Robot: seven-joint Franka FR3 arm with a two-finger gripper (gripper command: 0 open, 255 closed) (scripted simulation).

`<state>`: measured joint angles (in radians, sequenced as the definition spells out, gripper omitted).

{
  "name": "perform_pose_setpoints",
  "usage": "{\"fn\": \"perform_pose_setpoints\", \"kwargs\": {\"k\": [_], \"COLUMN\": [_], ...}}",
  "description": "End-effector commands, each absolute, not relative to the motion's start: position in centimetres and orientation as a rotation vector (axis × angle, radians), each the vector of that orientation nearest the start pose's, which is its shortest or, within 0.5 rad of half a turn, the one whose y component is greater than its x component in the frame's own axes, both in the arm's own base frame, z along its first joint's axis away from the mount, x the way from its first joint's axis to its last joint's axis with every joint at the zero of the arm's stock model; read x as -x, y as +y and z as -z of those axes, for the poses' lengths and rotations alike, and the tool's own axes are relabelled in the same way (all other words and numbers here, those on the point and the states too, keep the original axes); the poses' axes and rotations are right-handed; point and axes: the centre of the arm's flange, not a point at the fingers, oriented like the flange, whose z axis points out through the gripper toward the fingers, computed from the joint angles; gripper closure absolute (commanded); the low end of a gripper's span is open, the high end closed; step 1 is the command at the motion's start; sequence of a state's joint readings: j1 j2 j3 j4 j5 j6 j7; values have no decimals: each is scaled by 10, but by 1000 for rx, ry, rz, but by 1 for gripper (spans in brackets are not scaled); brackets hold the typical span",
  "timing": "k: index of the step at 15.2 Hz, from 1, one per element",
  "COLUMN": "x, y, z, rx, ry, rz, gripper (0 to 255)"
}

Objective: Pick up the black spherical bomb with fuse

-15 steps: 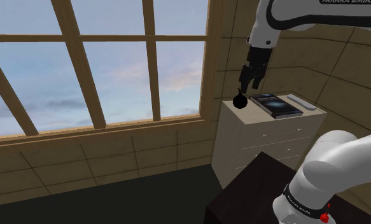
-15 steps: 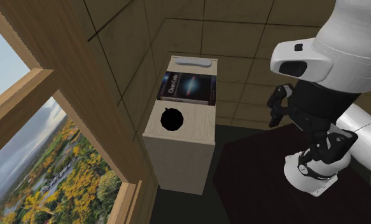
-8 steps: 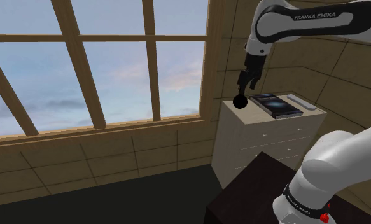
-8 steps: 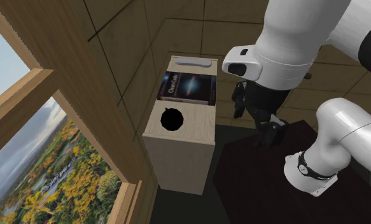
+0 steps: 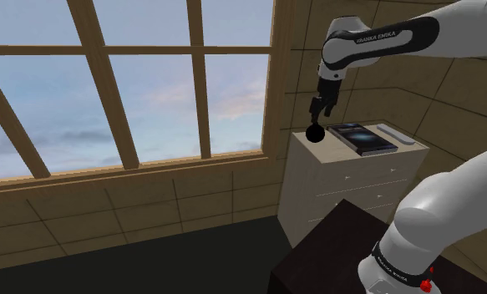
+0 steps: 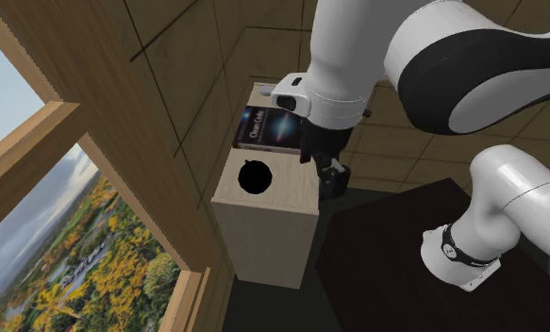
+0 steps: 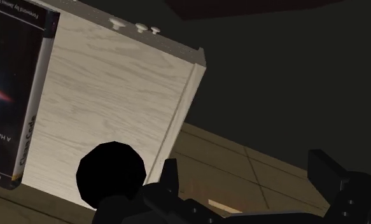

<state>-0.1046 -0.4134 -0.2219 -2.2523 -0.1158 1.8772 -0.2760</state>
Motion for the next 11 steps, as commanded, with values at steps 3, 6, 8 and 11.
{"fn": "perform_pose_setpoints", "kwargs": {"k": [3, 6, 8, 11], "x": [-429, -448, -460, -478], "y": [-198, -227, -247, -277], "z": [-510, -498, -491, -480], "rx": [3199, 3218, 3231, 3251], "ry": [1, 2, 3, 5], "rz": [51, 61, 68, 78], "gripper": [0, 0, 0, 0]}}
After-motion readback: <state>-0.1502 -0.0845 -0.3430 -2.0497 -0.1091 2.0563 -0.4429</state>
